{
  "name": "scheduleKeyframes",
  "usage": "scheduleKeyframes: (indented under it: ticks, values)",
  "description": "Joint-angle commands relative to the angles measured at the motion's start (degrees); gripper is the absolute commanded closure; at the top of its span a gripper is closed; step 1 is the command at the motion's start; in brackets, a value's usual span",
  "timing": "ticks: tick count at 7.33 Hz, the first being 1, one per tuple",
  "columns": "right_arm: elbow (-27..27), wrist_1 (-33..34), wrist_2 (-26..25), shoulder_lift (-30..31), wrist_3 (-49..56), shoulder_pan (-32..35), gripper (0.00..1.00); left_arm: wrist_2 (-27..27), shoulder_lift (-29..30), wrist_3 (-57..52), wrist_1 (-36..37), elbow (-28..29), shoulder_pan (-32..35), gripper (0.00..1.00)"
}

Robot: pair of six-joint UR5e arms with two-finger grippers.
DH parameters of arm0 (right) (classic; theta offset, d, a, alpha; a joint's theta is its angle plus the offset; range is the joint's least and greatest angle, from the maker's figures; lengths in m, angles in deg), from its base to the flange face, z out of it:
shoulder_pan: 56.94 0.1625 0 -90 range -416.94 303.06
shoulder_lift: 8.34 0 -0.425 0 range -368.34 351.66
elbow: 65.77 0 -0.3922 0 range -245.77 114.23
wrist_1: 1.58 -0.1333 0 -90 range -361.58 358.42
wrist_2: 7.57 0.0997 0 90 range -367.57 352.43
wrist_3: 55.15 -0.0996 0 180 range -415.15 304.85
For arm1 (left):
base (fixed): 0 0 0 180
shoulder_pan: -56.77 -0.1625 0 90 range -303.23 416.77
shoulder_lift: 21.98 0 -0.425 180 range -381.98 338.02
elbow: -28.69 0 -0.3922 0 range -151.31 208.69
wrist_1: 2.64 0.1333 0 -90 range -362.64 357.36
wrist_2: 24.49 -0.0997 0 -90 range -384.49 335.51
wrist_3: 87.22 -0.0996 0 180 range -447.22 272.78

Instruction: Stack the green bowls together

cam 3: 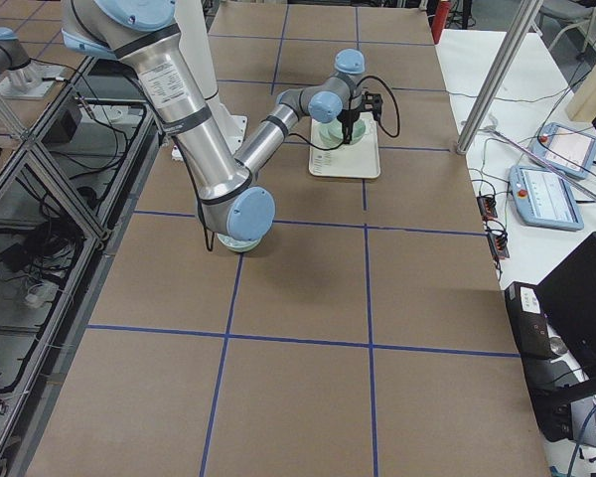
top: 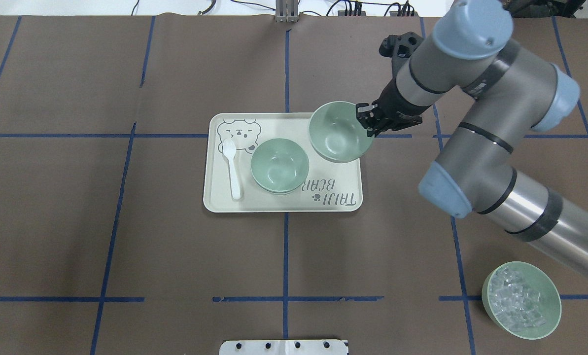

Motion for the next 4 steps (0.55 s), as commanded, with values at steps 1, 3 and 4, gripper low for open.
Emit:
scheduleKeyframes:
  ticks: [1, 3, 4]
  values:
    - [5.16, 2.52, -8.09, -9.06, -6.81, -8.49, 1.00, 0.74, 0.05, 0.01, -0.07, -0.80, 0.00, 0.00]
    - [8.72, 2.52, -11.38, -10.60, -7.37, -11.16, 1.00, 0.74, 0.05, 0.01, -0.07, -0.80, 0.00, 0.00]
    - [9.85, 2.34, -11.55, -10.60, -7.37, -11.34, 1.00, 0.74, 0.05, -0.08, -0.07, -0.80, 0.00, 0.00]
